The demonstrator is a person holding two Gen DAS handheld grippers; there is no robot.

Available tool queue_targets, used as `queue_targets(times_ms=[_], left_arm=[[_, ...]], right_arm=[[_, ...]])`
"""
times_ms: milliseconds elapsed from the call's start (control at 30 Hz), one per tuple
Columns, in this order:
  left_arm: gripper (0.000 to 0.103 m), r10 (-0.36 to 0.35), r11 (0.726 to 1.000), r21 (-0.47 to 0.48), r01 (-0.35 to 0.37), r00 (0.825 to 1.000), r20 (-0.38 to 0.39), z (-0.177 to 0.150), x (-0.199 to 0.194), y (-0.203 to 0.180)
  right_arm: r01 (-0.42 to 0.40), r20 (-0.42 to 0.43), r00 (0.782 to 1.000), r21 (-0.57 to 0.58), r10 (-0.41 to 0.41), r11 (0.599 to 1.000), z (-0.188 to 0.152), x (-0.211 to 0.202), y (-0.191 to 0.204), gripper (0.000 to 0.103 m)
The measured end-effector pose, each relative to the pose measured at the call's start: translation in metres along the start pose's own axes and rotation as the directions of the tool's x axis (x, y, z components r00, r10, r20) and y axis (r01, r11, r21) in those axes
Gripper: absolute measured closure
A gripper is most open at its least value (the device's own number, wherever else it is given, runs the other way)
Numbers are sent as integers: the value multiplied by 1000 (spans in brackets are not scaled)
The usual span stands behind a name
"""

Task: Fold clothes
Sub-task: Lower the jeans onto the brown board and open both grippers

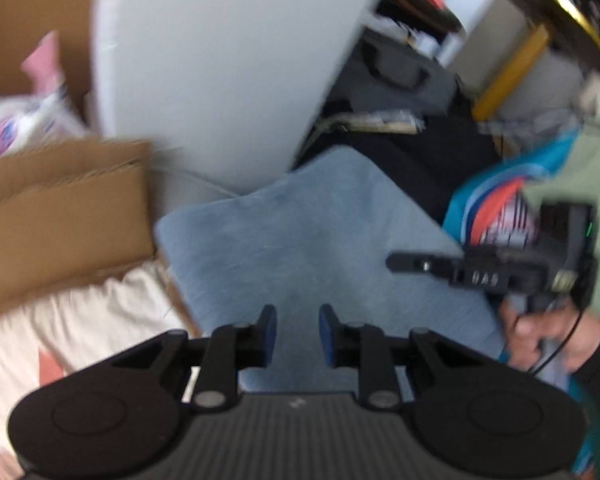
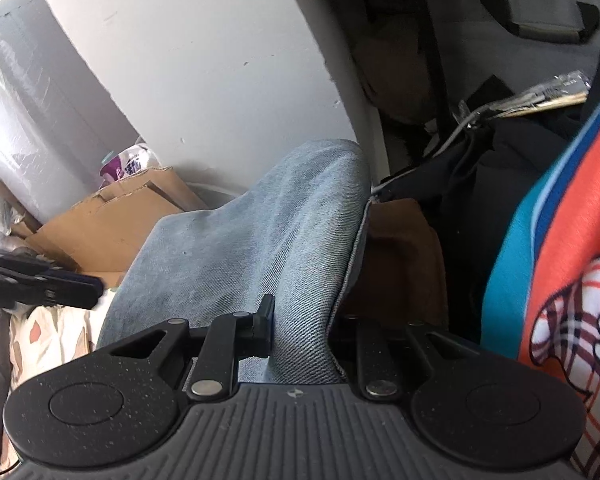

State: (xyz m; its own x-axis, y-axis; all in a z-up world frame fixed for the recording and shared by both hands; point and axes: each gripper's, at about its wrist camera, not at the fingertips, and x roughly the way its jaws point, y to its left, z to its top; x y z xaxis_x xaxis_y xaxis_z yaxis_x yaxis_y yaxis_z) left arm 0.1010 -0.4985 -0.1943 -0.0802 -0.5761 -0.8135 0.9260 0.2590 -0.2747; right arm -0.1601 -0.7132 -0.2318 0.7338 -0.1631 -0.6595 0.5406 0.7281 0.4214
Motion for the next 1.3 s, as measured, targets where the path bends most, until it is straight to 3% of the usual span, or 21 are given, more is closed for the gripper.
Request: queue_targets(times_ms=[200,267,400,600,767,833,967,1167,1300], left_arm=[[81,64,998,24,-63,995,-79,-20,37,-3],[80,90,996,-7,-91,991,-97,-24,44,-1],[80,92,996,6,-91,989,-118,-25,48,-3],[79,109,994,44,-104,985,-131,-26,52,-5],[79,111,993,46,-106,986,-128,-29,55,-6],[79,112,993,49,-107,985,-130,-29,56,-7],[79,116,992,59,-109,983,-140,-27,58,-9],[78,101,994,60,-93,985,-144,-28,58,-3],[78,107,992,75,-97,983,-146,-30,58,-6]], right_arm=[[10,-30,999,-21,-10,1000,2,1,3,82],[10,-38,999,-15,-10,1000,1,4,3,79],[69,-70,995,3,-69,998,-4,13,4,65],[138,-75,988,-5,-138,990,-3,7,8,61],[209,-17,977,-47,-210,977,8,-12,16,61],[198,46,980,-66,-195,978,16,-23,18,61],[166,73,984,-82,-160,983,24,-26,27,61],[118,4,993,-163,-119,979,3,3,47,61],[151,-56,985,-187,-164,971,-12,25,47,62]])
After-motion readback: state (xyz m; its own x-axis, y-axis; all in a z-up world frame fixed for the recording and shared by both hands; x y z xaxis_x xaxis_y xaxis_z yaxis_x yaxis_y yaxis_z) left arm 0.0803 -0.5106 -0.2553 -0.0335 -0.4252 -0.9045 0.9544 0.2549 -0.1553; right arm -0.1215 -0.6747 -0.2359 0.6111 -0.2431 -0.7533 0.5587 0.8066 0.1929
